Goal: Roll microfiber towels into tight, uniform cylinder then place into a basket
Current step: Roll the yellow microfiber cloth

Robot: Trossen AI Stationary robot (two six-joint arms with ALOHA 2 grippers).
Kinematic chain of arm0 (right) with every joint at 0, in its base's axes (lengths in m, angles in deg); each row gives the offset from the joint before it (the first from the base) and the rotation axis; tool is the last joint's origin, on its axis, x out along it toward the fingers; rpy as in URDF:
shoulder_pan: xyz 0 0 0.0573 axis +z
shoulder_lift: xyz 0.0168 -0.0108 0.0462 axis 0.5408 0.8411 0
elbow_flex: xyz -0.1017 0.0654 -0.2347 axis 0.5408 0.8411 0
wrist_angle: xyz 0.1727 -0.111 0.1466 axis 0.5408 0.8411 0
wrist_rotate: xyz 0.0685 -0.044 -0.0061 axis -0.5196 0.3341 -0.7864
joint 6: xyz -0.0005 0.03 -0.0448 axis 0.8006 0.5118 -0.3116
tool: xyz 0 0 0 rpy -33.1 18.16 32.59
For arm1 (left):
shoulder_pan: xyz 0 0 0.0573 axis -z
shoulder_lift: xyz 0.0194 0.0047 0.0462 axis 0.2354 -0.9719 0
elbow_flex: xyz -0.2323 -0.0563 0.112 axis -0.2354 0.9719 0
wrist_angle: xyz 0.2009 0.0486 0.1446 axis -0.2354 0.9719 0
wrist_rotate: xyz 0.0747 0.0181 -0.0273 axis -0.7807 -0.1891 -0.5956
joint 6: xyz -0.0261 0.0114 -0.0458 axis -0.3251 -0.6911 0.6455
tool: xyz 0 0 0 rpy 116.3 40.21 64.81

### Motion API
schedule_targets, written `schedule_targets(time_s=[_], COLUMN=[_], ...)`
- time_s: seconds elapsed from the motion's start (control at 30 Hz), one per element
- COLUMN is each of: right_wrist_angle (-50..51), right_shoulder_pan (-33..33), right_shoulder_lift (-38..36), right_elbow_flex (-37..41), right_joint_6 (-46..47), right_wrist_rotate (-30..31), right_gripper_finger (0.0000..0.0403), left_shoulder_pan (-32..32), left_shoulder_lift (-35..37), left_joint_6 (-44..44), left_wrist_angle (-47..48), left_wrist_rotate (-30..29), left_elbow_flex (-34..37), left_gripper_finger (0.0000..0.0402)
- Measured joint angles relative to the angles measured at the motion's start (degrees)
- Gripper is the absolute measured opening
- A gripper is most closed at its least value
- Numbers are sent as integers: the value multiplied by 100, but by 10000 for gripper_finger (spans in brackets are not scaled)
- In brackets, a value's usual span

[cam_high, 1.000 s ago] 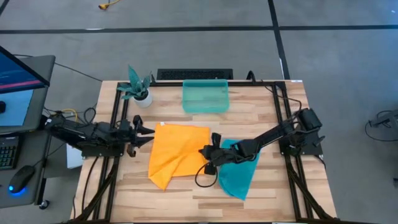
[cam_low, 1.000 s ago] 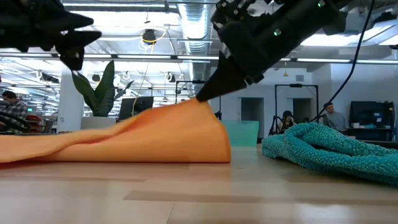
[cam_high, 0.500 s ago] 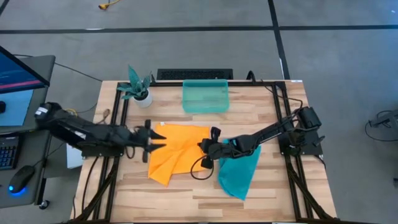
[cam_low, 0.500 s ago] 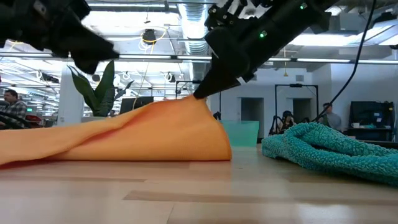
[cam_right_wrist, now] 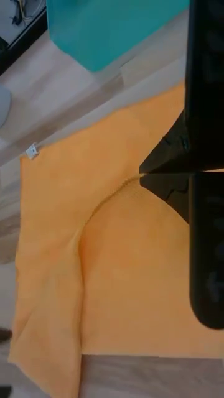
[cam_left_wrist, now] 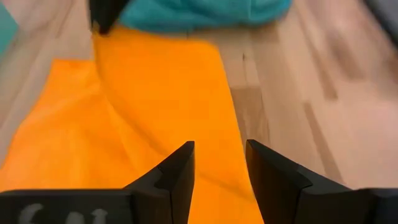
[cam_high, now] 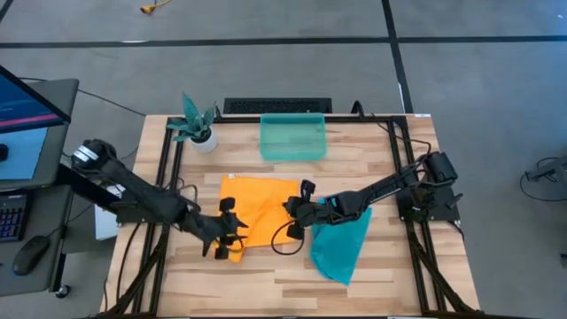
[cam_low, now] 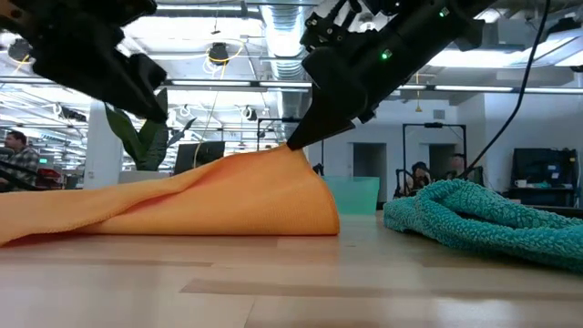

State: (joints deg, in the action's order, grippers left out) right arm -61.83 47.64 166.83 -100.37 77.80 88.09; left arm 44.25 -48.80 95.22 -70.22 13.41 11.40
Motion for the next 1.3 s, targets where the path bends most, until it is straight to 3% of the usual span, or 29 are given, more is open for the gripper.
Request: schedule_targets(time_s=[0.23, 0.67, 0.93, 1.3], right_wrist_angle=[-6, -21, -24, -22], right_shoulder_pan=[1, 7, 7, 46], right_shoulder_lift=[0, 0, 2, 2], right_elbow_flex=[0, 0, 0, 0], right_joint_6=[15, 161, 161, 161], right_wrist_rotate=[0, -2, -7, -131], right_gripper_finger=[7, 7, 7, 7], left_shoulder_pan=[696, 1635, 1750, 1764], left_shoulder_lift=[-742, -1909, -1961, -2719], left_joint_6=[991, 2190, 2414, 2981], left_wrist_angle=[1643, 954, 1006, 1015], left_wrist_rotate=[-481, -725, -891, -992], left_elbow_flex=[-1030, -1150, -1154, -1164], left_gripper_finger=[135, 135, 135, 135])
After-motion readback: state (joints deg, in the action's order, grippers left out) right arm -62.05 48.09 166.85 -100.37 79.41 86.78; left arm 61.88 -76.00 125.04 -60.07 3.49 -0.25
